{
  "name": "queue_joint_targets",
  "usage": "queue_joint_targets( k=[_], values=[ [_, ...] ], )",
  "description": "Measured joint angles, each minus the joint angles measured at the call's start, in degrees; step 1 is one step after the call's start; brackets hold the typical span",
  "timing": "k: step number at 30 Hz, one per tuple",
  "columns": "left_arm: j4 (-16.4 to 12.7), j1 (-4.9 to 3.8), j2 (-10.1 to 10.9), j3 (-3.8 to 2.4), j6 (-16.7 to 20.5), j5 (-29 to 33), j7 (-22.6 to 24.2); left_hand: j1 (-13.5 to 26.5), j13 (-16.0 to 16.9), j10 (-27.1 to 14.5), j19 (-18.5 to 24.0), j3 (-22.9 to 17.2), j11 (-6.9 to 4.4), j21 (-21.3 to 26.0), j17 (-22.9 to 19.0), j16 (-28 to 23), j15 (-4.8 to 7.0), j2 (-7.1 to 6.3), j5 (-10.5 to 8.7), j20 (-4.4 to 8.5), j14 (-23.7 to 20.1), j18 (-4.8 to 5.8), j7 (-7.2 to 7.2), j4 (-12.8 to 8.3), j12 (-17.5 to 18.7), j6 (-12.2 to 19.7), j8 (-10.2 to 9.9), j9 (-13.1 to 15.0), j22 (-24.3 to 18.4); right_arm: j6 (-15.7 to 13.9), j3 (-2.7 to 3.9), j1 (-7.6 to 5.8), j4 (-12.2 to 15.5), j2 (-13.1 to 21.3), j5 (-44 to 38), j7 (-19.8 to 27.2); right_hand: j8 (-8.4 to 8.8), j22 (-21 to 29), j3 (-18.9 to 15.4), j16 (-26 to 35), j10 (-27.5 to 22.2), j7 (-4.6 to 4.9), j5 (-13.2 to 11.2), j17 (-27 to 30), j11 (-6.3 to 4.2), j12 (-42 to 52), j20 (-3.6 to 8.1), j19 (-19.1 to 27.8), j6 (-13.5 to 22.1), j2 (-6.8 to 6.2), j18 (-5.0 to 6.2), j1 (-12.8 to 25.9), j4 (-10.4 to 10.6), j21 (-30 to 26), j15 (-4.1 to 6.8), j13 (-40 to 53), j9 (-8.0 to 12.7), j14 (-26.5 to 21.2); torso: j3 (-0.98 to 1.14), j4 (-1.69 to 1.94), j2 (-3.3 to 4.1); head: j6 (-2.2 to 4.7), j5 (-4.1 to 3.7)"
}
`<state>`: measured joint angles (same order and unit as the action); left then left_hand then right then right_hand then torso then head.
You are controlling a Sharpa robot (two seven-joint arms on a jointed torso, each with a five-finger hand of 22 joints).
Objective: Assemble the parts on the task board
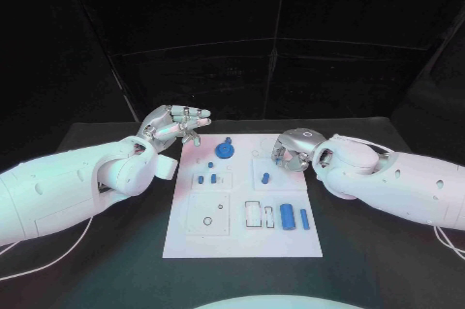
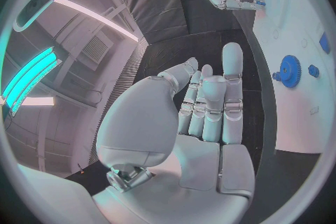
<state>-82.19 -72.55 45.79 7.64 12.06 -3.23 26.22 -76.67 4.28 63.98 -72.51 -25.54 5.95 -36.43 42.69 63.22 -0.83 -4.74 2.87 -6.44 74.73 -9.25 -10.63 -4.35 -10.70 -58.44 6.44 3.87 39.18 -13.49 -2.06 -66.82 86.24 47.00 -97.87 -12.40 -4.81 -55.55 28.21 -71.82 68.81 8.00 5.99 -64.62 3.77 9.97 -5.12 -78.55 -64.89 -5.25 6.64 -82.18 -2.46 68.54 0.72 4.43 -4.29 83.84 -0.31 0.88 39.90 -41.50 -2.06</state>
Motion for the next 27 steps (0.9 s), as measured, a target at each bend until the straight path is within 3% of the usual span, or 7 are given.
queue_joint_targets(
  k=[8, 15, 21, 27],
  values=[
    [0.51, 0.0, 0.0, 0.0, -0.07, 0.01, -0.09, 0.0, 0.0, 0.0, 0.2, 0.0, 0.0, 0.26, -0.12, -0.22, 0.0, 0.0, 0.0, 0.2, 0.0, 0.0, 0.01, 0.0, 0.0, 0.42, 0.0, 0.0, -0.06, -1.6, 0.05, -0.03, 3.5, 2.66, -0.05, -0.17, 0.0, -0.05, 0.0, 0.0, 0.0, 0.0, -0.3, 0.0, 0.0, 0.0, 0.0, 0.0, 0.0, -0.24, 0.0, 0.24, 0.0, 0.0, 0.0, 0.0, 0.02, 0.0, -0.01, 0.03, -0.07, 0.09, 0.1],
    [0.89, 0.03, -0.02, 0.0, -0.11, 0.02, -0.14, 0.0, 0.0, 0.0, 0.2, 0.0, 0.0, 0.26, -0.12, -0.21, -0.03, 0.0, 0.0, 0.2, -0.02, 0.0, 0.01, 0.0, 0.0, 0.41, 0.0, 0.01, -0.06, -3.12, 0.13, -0.08, 9.42, 4.3, 0.19, -0.24, 0.0, -0.13, -0.01, -0.24, -0.01, 0.0, -0.31, 0.0, 0.01, 0.0, 0.0, 0.0, 0.0, -0.24, 0.01, 0.24, 0.01, 0.23, 0.0, -0.01, 0.02, 0.0, -0.03, 0.02, -0.07, 0.18, 0.39],
    [1.09, 0.06, -0.17, 0.02, -0.12, 0.03, -0.15, 0.0, 0.0, -0.2, 0.2, 0.0, 0.2, 0.25, -0.21, -0.21, -0.21, 0.0, 0.0, 0.2, -0.2, 0.02, 0.01, 0.0, 0.0, 0.41, 0.0, 0.01, -0.06, -4.55, 0.17, -0.11, 14.91, 4.09, 0.49, -0.05, 0.0, -0.42, 0.2, -0.24, -0.01, 0.0, -0.32, -0.01, 0.01, -0.01, 0.0, 0.0, 0.0, -0.24, 0.01, 0.24, -0.21, 0.48, 0.22, -0.04, 0.03, 0.22, -0.05, 0.04, -0.07, 0.23, 1.02],
    [1.15, 0.07, -0.31, 0.02, -0.12, 0.04, -0.14, 0.0, 0.0, -0.2, 0.2, 0.0, 0.2, 0.25, -0.2, -0.21, -0.21, 0.0, 0.0, 0.2, -0.2, 0.01, 0.01, 0.0, 0.0, 0.41, 0.0, 0.01, -0.05, -5.39, 0.18, -0.11, 17.98, 2.52, 0.69, 0.31, 0.0, -0.42, 0.2, -0.23, -0.02, 0.0, -0.32, -0.01, 0.01, -0.01, 0.0, 0.0, 0.0, -0.24, 0.01, 0.24, -0.21, 0.48, 0.22, -0.06, 0.04, 0.22, -0.1, 0.1, -0.02, 0.05, 1.99]
  ],
)
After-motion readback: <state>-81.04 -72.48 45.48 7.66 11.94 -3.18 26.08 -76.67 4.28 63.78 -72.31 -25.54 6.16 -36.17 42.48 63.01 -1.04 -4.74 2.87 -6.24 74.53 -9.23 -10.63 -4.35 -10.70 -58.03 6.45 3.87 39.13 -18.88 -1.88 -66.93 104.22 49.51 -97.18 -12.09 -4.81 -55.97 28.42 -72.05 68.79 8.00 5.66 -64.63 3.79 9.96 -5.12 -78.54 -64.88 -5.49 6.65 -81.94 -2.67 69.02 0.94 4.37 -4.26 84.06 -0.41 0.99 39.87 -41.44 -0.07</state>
